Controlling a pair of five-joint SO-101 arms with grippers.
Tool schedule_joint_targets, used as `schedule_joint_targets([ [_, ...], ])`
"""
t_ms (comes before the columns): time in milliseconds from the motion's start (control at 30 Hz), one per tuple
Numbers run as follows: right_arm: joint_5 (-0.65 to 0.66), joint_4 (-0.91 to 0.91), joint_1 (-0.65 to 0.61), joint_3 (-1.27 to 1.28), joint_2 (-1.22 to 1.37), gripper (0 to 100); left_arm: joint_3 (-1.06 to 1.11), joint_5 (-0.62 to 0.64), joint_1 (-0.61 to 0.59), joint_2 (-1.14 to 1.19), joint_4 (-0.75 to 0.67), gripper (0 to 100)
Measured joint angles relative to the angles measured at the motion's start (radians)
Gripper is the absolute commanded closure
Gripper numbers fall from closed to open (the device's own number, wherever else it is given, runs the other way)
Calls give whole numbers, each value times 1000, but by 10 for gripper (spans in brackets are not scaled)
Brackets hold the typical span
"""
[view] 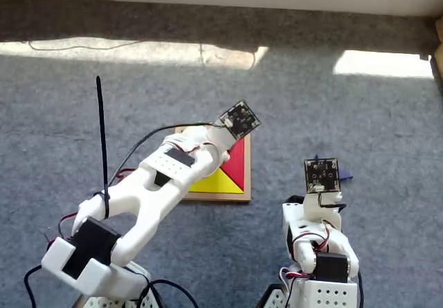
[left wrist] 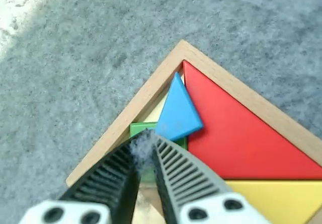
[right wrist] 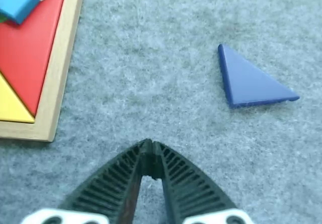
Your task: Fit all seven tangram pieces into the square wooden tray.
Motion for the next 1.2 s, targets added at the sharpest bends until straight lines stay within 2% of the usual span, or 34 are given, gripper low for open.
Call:
schedule_joint_targets([
  [300,0,0,0,0,0,988,0,0,0,0,-2,989],
  [533,0,0,0,0,0,988,0,0,3,0,89,989],
  [867,0,0,0,0,0,988,-3,0,2,28,26,989],
  [1200,0,0,0,0,0,988,-91,0,2,117,20,993],
])
